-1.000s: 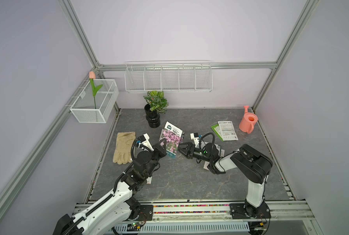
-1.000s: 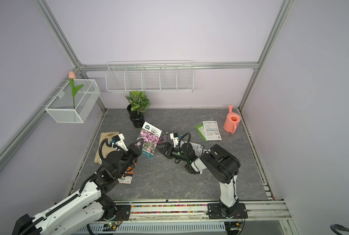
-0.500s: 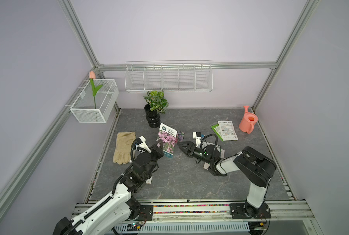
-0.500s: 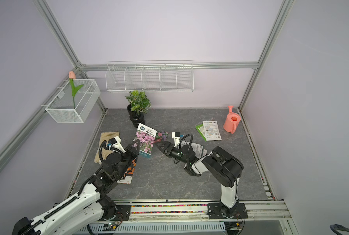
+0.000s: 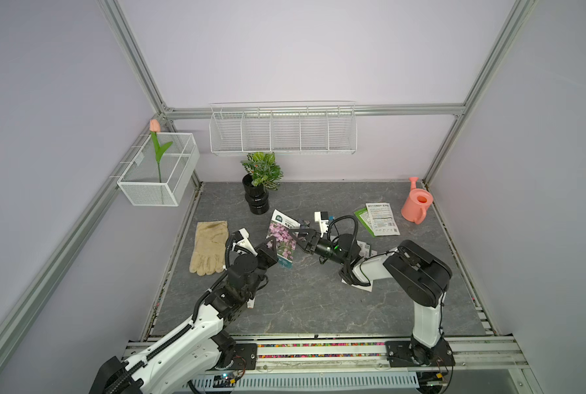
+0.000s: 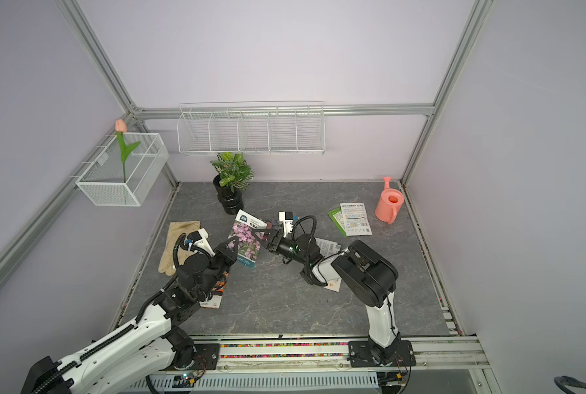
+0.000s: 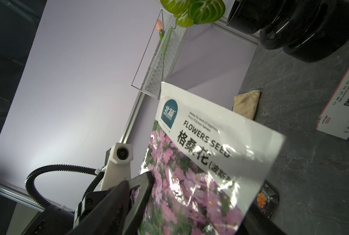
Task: Arrange the seed packets in a row
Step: Pick up the seed packet from the center of the board, then place the seed packet at the center of the board.
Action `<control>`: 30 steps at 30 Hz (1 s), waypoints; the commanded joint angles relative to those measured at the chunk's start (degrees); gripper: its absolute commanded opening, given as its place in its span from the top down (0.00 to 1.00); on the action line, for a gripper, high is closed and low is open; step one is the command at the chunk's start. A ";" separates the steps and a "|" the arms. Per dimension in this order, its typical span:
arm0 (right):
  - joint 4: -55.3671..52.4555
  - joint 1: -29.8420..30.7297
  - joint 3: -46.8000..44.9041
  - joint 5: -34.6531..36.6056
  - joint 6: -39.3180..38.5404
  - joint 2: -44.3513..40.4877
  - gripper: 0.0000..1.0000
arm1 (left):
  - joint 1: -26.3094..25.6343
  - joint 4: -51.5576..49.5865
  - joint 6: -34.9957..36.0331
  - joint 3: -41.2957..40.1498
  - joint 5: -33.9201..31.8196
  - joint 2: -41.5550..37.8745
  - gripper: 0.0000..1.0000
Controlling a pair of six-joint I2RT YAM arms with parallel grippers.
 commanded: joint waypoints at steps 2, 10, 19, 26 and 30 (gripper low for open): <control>2.08 0.53 0.92 -1.29 0.65 0.54 0.48 | -0.17 -0.17 -1.22 1.87 0.31 0.28 1.00; 1.95 0.29 0.62 -2.09 0.66 0.93 0.93 | -0.07 -9.57 -0.35 5.02 -3.21 1.12 0.71; -5.19 -0.11 -3.92 -5.02 -1.88 0.69 0.93 | 6.58 -34.18 3.46 11.60 -11.74 -7.38 0.00; -11.02 1.96 -7.70 -4.87 -3.49 0.72 0.93 | 8.48 -37.68 7.09 13.73 -13.02 -8.49 0.00; -16.17 4.79 -8.17 -3.53 -5.74 0.27 0.93 | 8.52 -36.30 7.44 13.83 -12.26 -7.22 0.00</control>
